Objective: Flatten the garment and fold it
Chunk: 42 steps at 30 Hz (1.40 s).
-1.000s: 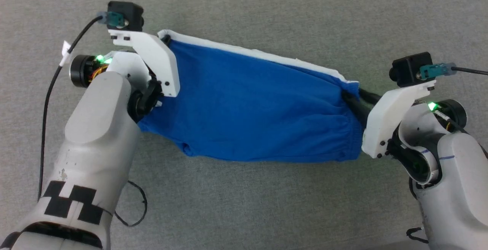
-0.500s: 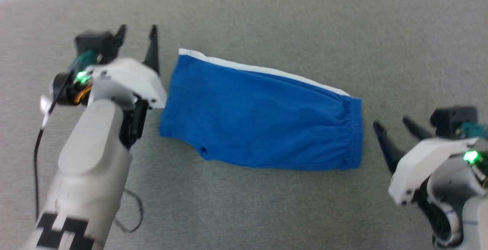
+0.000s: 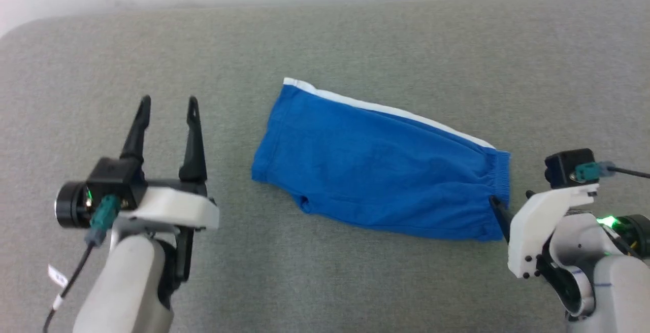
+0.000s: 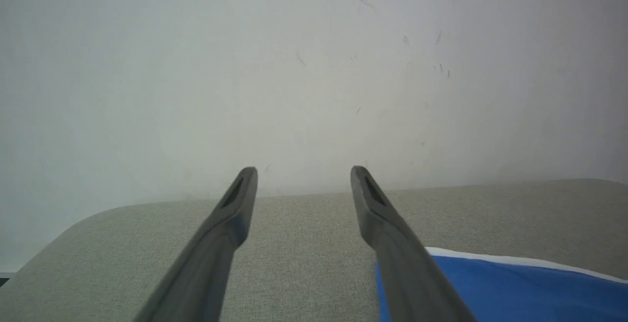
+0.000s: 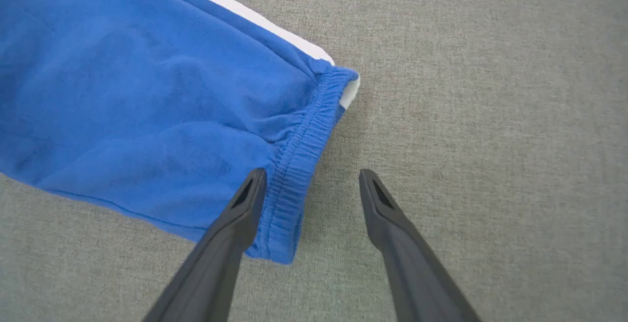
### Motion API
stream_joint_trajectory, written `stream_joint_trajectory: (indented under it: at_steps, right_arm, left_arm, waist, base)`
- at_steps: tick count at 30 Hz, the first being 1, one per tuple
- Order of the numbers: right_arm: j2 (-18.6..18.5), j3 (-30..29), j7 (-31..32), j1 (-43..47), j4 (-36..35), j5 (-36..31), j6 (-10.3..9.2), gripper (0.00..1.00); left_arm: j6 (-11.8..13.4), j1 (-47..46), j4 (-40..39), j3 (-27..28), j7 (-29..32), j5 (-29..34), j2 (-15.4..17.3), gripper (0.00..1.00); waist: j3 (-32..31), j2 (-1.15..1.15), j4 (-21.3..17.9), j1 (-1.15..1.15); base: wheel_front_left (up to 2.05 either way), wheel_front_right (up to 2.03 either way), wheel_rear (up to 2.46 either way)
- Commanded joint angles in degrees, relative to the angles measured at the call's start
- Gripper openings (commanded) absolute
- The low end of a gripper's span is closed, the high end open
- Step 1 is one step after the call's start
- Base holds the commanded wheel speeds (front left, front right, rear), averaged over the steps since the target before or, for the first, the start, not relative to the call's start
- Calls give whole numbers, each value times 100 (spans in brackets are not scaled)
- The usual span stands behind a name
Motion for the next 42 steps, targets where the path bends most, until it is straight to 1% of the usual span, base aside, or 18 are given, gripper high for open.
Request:
stream_joint_trajectory:
  at_steps: [1, 5, 8, 14, 15, 17, 21, 23, 24, 25, 28, 33, 36, 41, 42]
  right_arm:
    - [19, -12, -20, -160, 200, -113, -5, 100]
    - [19, -93, -55, -352, 805, -199, -5, 100]
    - [20, -94, -30, -367, 1217, -247, -5, 100]
    - [20, 69, -82, -365, 1740, -254, -5, 100]
    - [20, 100, -68, -376, 1805, -227, -5, 45]
    - [20, 167, -113, -409, 1870, -189, -5, 0]
    - [20, 195, -129, -479, 1917, -112, -5, 0]
    - [20, 211, -166, -513, 1893, -64, -5, 0]
    - [20, 241, -184, -526, 1876, -40, -5, 0]
    - [20, 267, -188, -536, 1864, -29, -5, 0]
    - [20, 341, -235, -571, 1818, 20, -5, 0]
    - [20, 457, -294, -655, 1803, 83, -5, 0]
    - [20, 495, -330, -685, 1794, 101, -5, 0]
    - [20, 463, -363, -692, 1821, 68, -5, 0]
    - [20, 462, -367, -689, 1827, 69, -5, 0]
  left_arm:
    - [27, 176, -84, 23, -26, 60, -24, 100]
    - [-11, 338, -230, 28, -27, 85, -75, 100]
    - [-76, 389, -187, -18, -27, 87, -102, 100]
    - [-204, 393, 28, -121, 64, -10, -133, 100]
    - [-234, 376, 61, -149, 111, -24, -130, 100]
    - [-298, 329, 154, -204, 308, -87, -129, 100]
    - [-375, 98, 320, -285, 1027, -387, -269, 100]
    - [-391, -102, 446, -402, 1612, -479, -310, 100]
    - [-385, -215, 489, -408, 1884, -613, -405, 100]
    - [-377, -312, 591, -462, 2302, -738, -474, 100]
    - [-365, -702, 803, -688, 3293, -804, -507, 100]
    - [-241, -1194, 1317, -1042, 4669, -646, -371, 100]
    - [-272, -1321, 1550, -1129, 5000, -647, -334, 100]
    - [-391, -1243, 1946, -1225, 5113, -749, -391, 100]
    - [-444, -1199, 2032, -1253, 5185, -805, -419, 70]
  waist:
    - [51, 0, 121, 1]
    - [104, 0, 271, 1]
    - [100, 0, 363, 1]
    - [85, 0, 441, 1]
    - [82, 0, 440, 1]
    - [77, 0, 425, 1]
    - [67, 0, 384, 1]
    - [66, 0, 360, 1]
    - [69, 0, 349, 1]
    - [71, 0, 333, 1]
    - [97, 0, 261, 1]
    - [193, 0, 106, 1]
    - [258, 0, 15, 1]
    - [329, 0, -74, 1]
    - [334, 0, -86, 1]
  base:
    - [0, 0, 0]
    - [0, 0, 0]
    - [0, 0, 0]
    - [0, 0, 0]
    - [0, 0, 0]
    - [0, 0, 0]
    - [0, 0, 0]
    - [0, 0, 0]
    - [0, 0, 0]
    - [0, 0, 0]
    - [0, 0, 0]
    - [0, 0, 0]
    - [0, 0, 0]
    - [0, 0, 0]
    - [0, 0, 0]
